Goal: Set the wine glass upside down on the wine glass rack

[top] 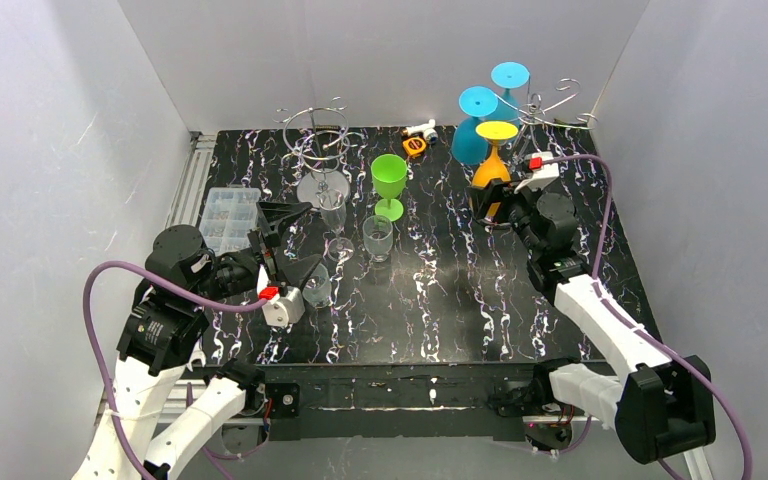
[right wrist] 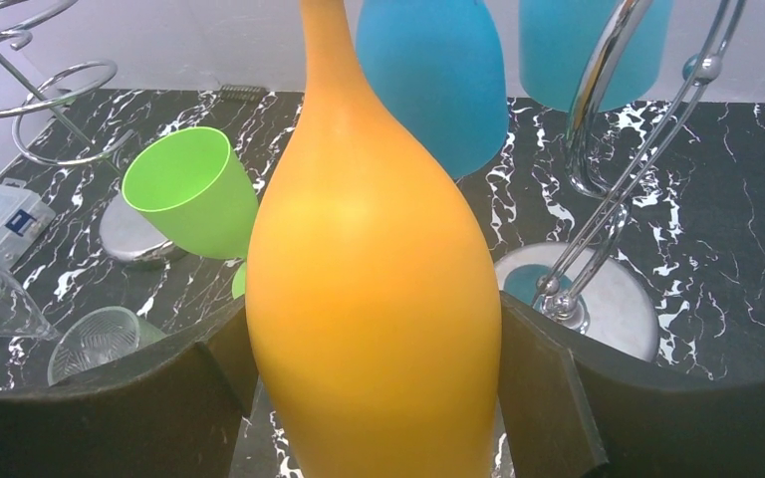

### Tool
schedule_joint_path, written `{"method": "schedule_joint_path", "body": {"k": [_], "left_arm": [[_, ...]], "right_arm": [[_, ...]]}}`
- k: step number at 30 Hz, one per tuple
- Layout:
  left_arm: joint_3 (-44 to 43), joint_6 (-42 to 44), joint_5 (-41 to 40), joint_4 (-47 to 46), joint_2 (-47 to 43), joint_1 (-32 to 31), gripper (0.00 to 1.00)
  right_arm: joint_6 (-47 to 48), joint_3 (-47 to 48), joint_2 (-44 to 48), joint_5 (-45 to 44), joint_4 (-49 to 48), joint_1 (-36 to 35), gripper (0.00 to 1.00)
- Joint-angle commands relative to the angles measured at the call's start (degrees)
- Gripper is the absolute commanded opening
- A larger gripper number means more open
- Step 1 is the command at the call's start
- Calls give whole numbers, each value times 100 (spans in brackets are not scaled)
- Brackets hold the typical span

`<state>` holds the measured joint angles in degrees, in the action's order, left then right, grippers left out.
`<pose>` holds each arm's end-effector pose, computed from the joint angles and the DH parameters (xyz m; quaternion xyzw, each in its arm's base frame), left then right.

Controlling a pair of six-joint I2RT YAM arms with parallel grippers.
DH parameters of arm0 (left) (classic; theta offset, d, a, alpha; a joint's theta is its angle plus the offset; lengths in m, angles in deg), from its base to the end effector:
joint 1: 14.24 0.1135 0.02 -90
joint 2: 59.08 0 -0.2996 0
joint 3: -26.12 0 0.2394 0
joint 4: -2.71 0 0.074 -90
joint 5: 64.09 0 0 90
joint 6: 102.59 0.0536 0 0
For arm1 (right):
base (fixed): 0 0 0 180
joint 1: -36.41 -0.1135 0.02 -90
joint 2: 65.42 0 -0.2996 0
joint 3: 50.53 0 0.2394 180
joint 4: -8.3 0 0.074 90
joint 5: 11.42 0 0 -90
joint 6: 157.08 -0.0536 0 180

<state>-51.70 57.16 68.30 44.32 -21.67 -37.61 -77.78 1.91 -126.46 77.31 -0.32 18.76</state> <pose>0.0572 -0.0641 0.4483 0.6576 0.2744 0.0194 0.7013 0.2283 0.0714 0.3399 -0.0350 0.7061 0.1656 0.6876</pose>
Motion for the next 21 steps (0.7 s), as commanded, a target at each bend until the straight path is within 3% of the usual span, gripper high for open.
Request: {"method": "schedule_joint_path", "body": {"k": [1, 6, 11, 21], "left_arm": [[-71, -41, 101, 40, 37, 9, 98], [-67, -41, 103, 42, 30, 15, 98], [-50, -32, 111, 42, 21, 15, 98], [22, -28, 119, 50, -10, 11, 98]], "right_arm": [[-43, -118, 181, -220, -218, -10, 74], [-327, -191, 201, -551, -226, -10, 82], [-376, -35, 156, -749, 19, -15, 98], [-198, 1160, 763, -761, 2060, 5, 98]]}}
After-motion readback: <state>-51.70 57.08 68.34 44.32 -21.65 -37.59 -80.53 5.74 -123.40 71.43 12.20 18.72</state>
